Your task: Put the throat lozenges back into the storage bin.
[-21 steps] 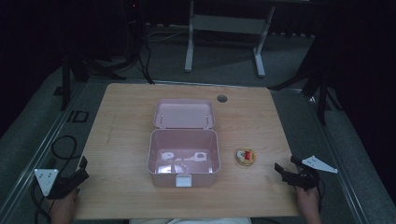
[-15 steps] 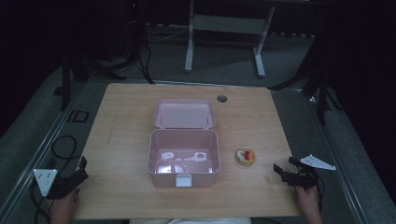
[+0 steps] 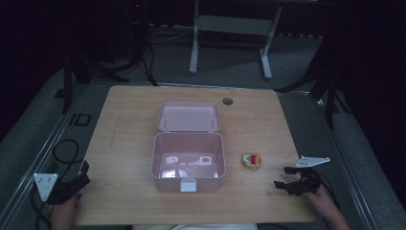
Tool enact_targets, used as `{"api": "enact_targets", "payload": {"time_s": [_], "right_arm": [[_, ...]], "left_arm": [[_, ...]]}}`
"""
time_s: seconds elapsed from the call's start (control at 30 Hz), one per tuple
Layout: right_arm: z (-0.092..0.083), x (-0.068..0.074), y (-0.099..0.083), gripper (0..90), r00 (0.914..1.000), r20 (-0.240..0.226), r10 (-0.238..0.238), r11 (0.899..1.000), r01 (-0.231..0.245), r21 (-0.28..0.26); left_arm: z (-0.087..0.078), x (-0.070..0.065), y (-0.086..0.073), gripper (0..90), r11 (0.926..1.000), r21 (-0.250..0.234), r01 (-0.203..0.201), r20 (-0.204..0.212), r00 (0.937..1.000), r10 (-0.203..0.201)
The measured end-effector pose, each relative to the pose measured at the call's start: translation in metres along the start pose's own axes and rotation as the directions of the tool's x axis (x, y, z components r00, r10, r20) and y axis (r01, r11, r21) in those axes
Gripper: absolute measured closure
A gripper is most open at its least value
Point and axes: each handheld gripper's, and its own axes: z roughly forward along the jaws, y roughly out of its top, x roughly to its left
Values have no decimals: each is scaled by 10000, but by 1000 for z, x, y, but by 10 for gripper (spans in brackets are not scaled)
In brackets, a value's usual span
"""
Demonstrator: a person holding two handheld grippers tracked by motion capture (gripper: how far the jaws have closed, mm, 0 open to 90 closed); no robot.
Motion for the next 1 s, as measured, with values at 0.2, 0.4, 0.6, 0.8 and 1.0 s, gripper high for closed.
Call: {"api": "enact_targets", "payload": {"time_s": [0.2, 0.4, 0.6, 0.8, 1.0], "right_arm": [[-3, 8, 17, 135, 9936, -381, -1061, 9836, 1105, 1428], [-2, 17, 32, 139, 9779, -681, -1975, 9265, 2089, 3128], [-1, 30, 49, 138, 9519, -1193, -2821, 8161, 3034, 4919], [2, 38, 61, 137, 9207, -1365, -3657, 6845, 3654, 6308], [4, 38, 71, 136, 9149, -1688, -3666, 6575, 3832, 6488]], "left_arm": [[0, 0, 0, 25, 10000, 7, 25, 32, 10000, -25], [0, 0, 0, 25, 10000, 2, 20, 45, 10000, -20], [0, 0, 0, 25, 10000, 10, 21, 50, 10000, -21], [0, 0, 0, 24, 10000, 11, 45, 95, 9999, -45], [0, 0, 0, 24, 9999, 108, -1, 267, 9996, -2]]}}
